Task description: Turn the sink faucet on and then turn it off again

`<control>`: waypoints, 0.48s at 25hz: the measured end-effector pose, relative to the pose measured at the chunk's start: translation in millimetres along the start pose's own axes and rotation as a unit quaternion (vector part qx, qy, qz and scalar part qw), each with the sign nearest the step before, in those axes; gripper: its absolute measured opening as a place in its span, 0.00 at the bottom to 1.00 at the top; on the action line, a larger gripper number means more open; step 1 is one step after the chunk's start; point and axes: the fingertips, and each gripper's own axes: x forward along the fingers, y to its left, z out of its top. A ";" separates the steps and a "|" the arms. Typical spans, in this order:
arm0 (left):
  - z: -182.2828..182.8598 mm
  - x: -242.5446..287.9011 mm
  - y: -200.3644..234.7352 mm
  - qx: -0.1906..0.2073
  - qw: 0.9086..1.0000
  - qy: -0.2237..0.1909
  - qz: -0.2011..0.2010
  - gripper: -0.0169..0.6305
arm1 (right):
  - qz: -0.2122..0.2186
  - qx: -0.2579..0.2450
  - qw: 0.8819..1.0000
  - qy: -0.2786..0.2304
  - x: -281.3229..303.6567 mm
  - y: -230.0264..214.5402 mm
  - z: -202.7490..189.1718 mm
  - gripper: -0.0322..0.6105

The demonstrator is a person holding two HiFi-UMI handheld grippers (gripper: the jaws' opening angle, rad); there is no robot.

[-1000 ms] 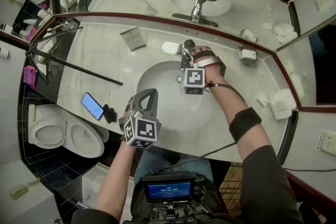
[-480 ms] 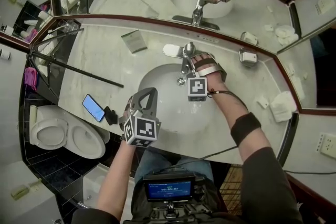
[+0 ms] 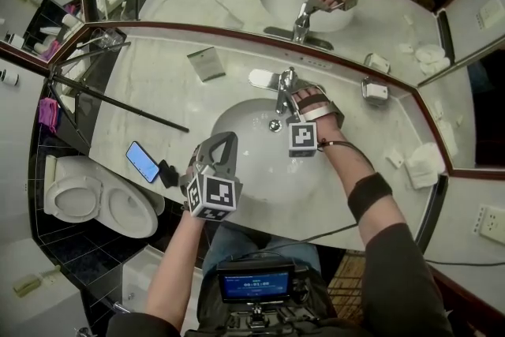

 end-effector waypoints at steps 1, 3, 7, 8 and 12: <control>0.3 -0.6 -0.1 -0.001 1.000 0.000 0.000 0.03 | 0.003 0.005 1.000 0.000 0.3 0.5 0.3 0.25; 1.7 -2.8 0.4 -0.003 1.000 -0.002 0.001 0.03 | 0.007 0.017 1.000 -0.002 0.6 -0.6 0.5 0.25; 4.7 -11.2 3.7 -0.005 1.000 -0.005 0.003 0.03 | 0.015 0.053 0.998 0.003 -6.2 -1.2 -1.8 0.27; 5.3 -13.4 4.7 -0.005 1.000 -0.006 0.004 0.03 | 0.018 0.064 0.998 0.005 -10.0 -0.1 -2.1 0.26; 11.3 -21.2 8.7 -0.006 1.000 -0.014 0.007 0.03 | 0.021 0.101 0.995 0.002 -31.5 0.3 -4.2 0.24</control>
